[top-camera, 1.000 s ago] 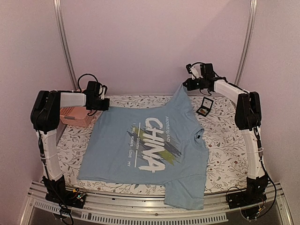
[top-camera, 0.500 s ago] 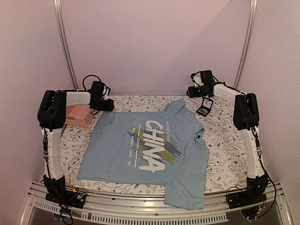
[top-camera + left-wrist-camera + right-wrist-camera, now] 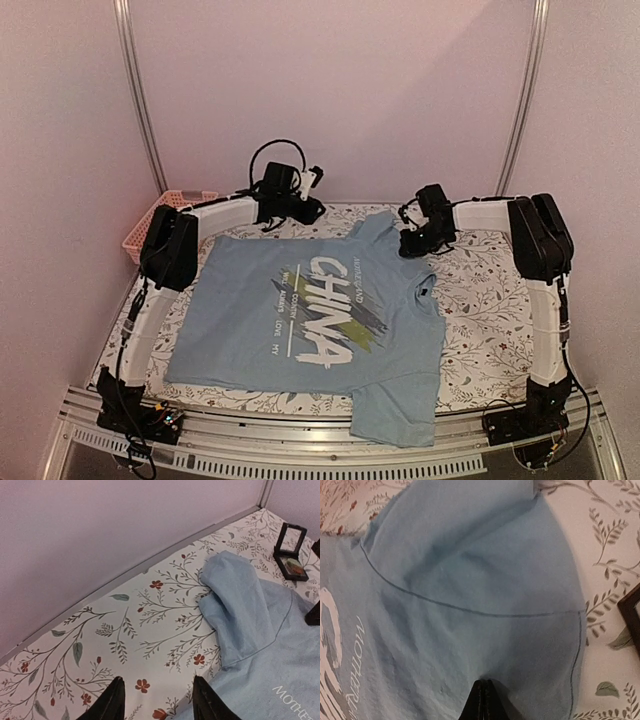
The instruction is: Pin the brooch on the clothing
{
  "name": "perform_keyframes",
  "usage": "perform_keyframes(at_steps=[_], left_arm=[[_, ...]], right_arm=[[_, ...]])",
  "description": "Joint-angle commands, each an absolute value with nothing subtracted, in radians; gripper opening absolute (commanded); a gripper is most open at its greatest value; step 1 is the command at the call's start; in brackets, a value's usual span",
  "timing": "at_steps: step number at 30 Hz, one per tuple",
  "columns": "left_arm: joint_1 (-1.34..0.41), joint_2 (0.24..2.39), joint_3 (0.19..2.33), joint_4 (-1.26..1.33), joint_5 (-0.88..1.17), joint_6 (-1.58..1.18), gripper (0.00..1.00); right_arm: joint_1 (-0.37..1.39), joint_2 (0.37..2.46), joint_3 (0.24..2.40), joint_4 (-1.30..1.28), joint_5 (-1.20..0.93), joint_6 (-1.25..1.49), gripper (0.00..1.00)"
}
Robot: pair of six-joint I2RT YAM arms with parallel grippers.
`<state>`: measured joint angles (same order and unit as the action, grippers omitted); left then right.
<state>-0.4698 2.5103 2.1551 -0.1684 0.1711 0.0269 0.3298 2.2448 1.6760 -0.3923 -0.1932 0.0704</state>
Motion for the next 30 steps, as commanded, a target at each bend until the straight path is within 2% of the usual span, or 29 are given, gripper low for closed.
perform_keyframes(at_steps=[1, 4, 13, 30], left_arm=[[-0.560, 2.612, 2.219, -0.088, 0.157, 0.258, 0.46], [-0.606, 2.647, 2.233, -0.053, 0.070, 0.384, 0.48], [-0.675, 2.668, 2.163, -0.130, -0.115, 0.574, 0.45], [-0.711, 2.435, 1.825, -0.282, 0.085, 0.433, 0.41]], right_arm=[[0.336, 2.163, 1.536, -0.385, -0.225, 0.126, 0.00], [0.352, 2.132, 1.475, -0.396, -0.209, 0.128, 0.00], [0.353, 2.043, 1.297, -0.429, -0.104, 0.190, 0.00], [0.353, 1.874, 1.068, -0.502, -0.138, 0.215, 0.00]])
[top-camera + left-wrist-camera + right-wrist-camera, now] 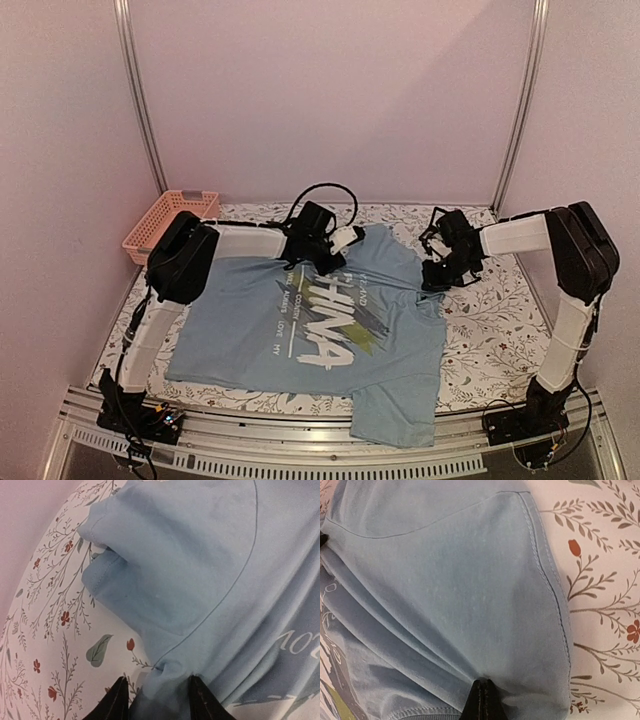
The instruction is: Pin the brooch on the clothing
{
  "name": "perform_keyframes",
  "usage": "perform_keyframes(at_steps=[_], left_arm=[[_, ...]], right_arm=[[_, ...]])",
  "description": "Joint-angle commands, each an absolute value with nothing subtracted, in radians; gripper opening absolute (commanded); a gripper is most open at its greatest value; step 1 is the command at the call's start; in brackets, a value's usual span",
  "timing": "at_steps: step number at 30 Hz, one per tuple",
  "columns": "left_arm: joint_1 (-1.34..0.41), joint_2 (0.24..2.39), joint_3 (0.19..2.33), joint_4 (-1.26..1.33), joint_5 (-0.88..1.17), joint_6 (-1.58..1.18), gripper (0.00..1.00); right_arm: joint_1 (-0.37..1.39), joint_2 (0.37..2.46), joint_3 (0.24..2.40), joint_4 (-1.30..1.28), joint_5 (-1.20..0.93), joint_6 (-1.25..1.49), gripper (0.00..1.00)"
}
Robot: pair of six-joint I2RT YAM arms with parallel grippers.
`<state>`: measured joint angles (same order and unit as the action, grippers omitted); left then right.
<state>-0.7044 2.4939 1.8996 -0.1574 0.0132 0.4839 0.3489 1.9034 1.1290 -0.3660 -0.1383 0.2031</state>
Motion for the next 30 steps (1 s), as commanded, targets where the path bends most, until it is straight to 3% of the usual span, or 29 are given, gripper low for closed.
perform_keyframes(at_steps=[1, 4, 9, 17, 20, 30], left_arm=[[-0.710, 2.422, 1.811, -0.294, 0.097, 0.425, 0.40], [-0.710, 2.368, 1.795, -0.332, 0.174, 0.408, 0.39], [-0.694, 2.324, 1.859, -0.247, 0.278, 0.341, 0.49], [-0.619, 2.595, 2.234, -0.260, 0.254, 0.004, 0.55], [-0.624, 2.629, 2.232, -0.217, 0.263, -0.033, 0.59], [-0.630, 2.725, 2.342, -0.242, 0.247, -0.070, 0.61]], right_arm=[[0.354, 1.865, 1.068, -0.512, -0.151, 0.210, 0.00], [0.357, 1.837, 1.096, -0.553, -0.210, 0.169, 0.00], [0.358, 1.846, 1.309, -0.578, -0.252, 0.078, 0.06], [0.358, 2.103, 1.707, -0.559, -0.224, 0.075, 0.23], [0.359, 2.184, 1.805, -0.505, -0.233, 0.098, 0.24], [0.359, 2.430, 2.060, -0.431, -0.274, 0.140, 0.24]])
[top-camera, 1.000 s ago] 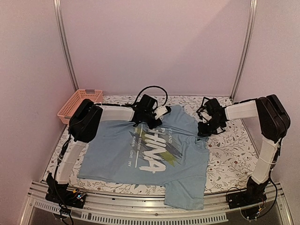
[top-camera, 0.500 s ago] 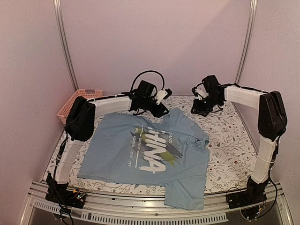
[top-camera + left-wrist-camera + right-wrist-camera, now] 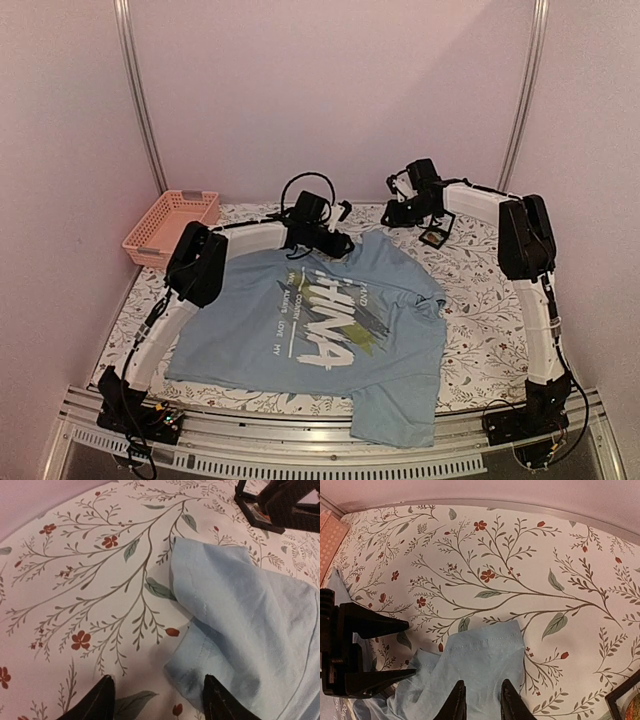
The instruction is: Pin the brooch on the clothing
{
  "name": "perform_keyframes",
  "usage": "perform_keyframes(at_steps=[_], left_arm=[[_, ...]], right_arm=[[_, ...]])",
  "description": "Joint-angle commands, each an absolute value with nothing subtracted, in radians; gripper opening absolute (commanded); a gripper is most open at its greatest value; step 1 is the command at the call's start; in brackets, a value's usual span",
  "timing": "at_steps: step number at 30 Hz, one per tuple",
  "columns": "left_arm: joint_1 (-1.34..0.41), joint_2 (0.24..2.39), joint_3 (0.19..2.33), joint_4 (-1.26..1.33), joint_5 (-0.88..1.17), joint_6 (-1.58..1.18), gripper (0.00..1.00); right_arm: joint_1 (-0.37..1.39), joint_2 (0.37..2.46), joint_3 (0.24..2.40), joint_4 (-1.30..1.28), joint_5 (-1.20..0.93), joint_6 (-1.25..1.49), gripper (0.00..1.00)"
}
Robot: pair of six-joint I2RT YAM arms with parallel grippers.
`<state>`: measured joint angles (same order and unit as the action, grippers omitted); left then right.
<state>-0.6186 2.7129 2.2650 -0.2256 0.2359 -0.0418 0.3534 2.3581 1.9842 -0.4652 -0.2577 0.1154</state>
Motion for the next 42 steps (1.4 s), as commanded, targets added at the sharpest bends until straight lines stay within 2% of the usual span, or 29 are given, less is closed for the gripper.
perform_keyframes(at_steps=[1, 10, 12, 17, 18, 21, 27, 32, 36, 38, 42], left_arm=[[-0.630, 2.730, 2.353, -0.255, 0.231, -0.069, 0.61], [-0.677, 2.785, 2.349, -0.346, 0.239, -0.126, 0.58], [-0.675, 2.799, 2.349, -0.338, 0.231, -0.141, 0.47], [-0.663, 2.772, 2.329, -0.289, 0.271, -0.139, 0.04], [-0.660, 2.748, 2.307, -0.265, 0.278, -0.141, 0.00], [-0.655, 2.653, 2.201, -0.153, 0.266, -0.151, 0.00], [-0.626, 2.455, 1.908, 0.116, 0.043, -0.152, 0.00], [-0.590, 2.450, 1.875, 0.134, 0.016, -0.180, 0.00], [-0.586, 2.478, 1.890, 0.086, 0.035, -0.191, 0.00], [-0.585, 2.496, 1.919, 0.044, 0.053, -0.194, 0.00], [-0.581, 2.543, 2.003, -0.027, 0.093, -0.197, 0.22]], right_arm=[[0.359, 2.445, 2.066, -0.431, -0.266, 0.143, 0.24], [0.360, 2.467, 2.000, -0.431, -0.246, 0.166, 0.24], [0.359, 2.463, 1.984, -0.431, -0.244, 0.162, 0.24], [0.360, 2.461, 1.968, -0.434, -0.252, 0.150, 0.24], [0.359, 2.462, 1.966, -0.435, -0.254, 0.148, 0.24], [0.359, 2.465, 1.956, -0.436, -0.262, 0.146, 0.20], [0.359, 2.457, 1.928, -0.432, -0.238, 0.146, 0.13], [0.359, 2.457, 1.908, -0.432, -0.235, 0.142, 0.06], [0.359, 2.459, 1.901, -0.430, -0.235, 0.137, 0.07], [0.359, 2.459, 1.902, -0.422, -0.254, 0.133, 0.11], [0.358, 2.464, 1.937, -0.418, -0.268, 0.131, 0.22]])
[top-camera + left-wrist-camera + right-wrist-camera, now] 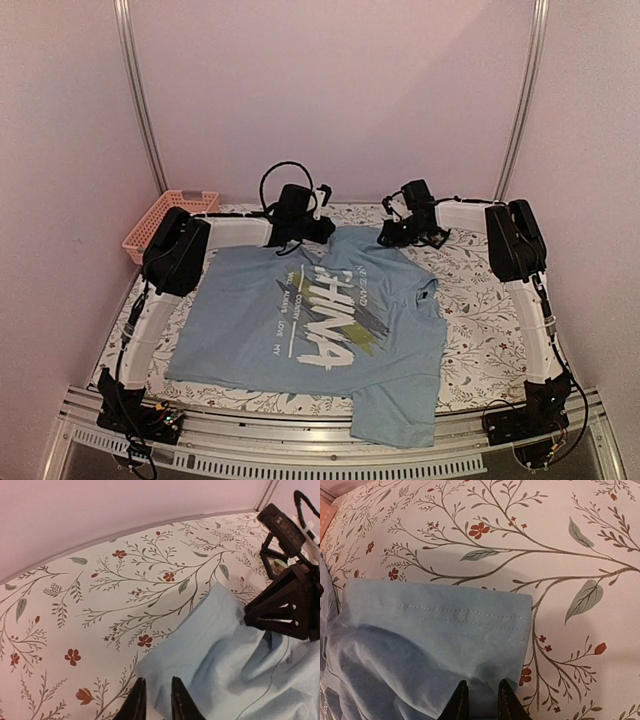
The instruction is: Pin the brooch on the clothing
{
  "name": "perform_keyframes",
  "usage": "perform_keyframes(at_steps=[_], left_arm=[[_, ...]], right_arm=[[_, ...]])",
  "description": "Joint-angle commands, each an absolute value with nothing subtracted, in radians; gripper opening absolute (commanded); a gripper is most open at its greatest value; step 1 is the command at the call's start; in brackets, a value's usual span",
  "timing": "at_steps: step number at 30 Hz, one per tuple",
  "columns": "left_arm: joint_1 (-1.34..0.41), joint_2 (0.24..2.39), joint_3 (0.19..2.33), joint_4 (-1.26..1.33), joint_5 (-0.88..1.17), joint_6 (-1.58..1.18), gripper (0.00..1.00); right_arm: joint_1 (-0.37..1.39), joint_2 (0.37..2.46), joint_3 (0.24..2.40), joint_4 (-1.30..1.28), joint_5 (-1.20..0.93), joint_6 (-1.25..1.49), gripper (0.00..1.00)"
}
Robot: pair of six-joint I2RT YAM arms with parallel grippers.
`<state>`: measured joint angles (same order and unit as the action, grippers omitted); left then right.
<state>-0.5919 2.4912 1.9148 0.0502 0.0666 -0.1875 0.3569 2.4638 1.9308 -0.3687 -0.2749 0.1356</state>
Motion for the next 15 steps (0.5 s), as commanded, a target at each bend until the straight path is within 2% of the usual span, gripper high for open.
perform_keyframes(at_steps=[1, 4, 12, 15], left_arm=[[-0.579, 2.561, 2.035, -0.056, 0.100, -0.198, 0.28], [-0.576, 2.589, 2.091, -0.098, 0.107, -0.202, 0.45], [-0.538, 2.335, 1.869, -0.022, 0.088, -0.177, 0.47], [-0.499, 2.208, 1.736, -0.022, 0.060, -0.195, 0.47]], right_arm=[[0.358, 2.467, 1.955, -0.422, -0.267, 0.131, 0.25], [0.351, 2.473, 2.021, -0.452, -0.252, 0.119, 0.29], [0.341, 2.374, 2.039, -0.494, -0.185, 0.102, 0.28], [0.343, 2.345, 2.033, -0.479, -0.210, 0.094, 0.20]])
